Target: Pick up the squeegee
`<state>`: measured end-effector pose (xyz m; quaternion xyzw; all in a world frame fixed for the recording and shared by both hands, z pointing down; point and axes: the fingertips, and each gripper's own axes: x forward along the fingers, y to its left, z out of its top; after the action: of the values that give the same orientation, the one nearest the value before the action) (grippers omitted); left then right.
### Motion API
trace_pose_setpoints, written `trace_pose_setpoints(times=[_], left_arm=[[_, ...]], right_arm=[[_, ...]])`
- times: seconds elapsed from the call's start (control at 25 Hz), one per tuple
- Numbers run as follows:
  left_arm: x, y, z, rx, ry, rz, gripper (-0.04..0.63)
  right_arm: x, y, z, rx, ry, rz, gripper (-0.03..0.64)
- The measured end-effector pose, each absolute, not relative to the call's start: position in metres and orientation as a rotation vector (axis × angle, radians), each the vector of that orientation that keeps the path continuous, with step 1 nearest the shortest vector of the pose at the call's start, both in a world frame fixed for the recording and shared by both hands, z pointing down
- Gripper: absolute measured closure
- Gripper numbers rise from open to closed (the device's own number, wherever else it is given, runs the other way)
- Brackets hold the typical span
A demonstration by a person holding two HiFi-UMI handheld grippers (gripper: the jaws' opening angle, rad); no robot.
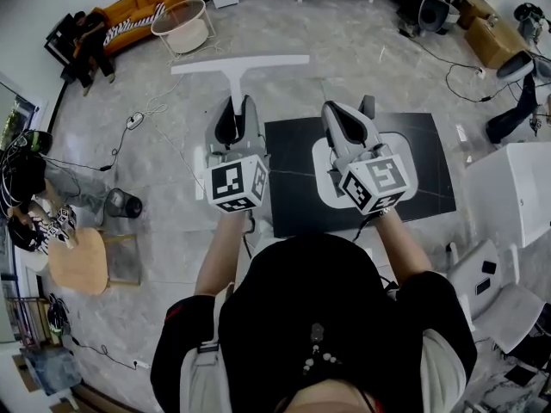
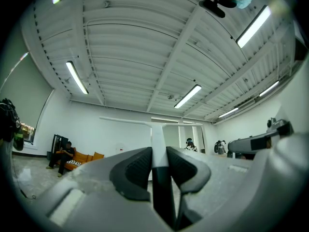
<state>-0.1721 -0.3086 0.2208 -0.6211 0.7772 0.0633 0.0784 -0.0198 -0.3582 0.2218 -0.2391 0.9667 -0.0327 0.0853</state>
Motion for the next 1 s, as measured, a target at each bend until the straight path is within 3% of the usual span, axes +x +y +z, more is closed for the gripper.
trace_pose_setpoints(times=[1.0], left_arm=[[-0.170,-0.317,0.232,-1.895,2.318,0.165,0.495]], right_arm=[[-0.018,-0.369,0.233,-0.749,2.883,-0.141,0.616]])
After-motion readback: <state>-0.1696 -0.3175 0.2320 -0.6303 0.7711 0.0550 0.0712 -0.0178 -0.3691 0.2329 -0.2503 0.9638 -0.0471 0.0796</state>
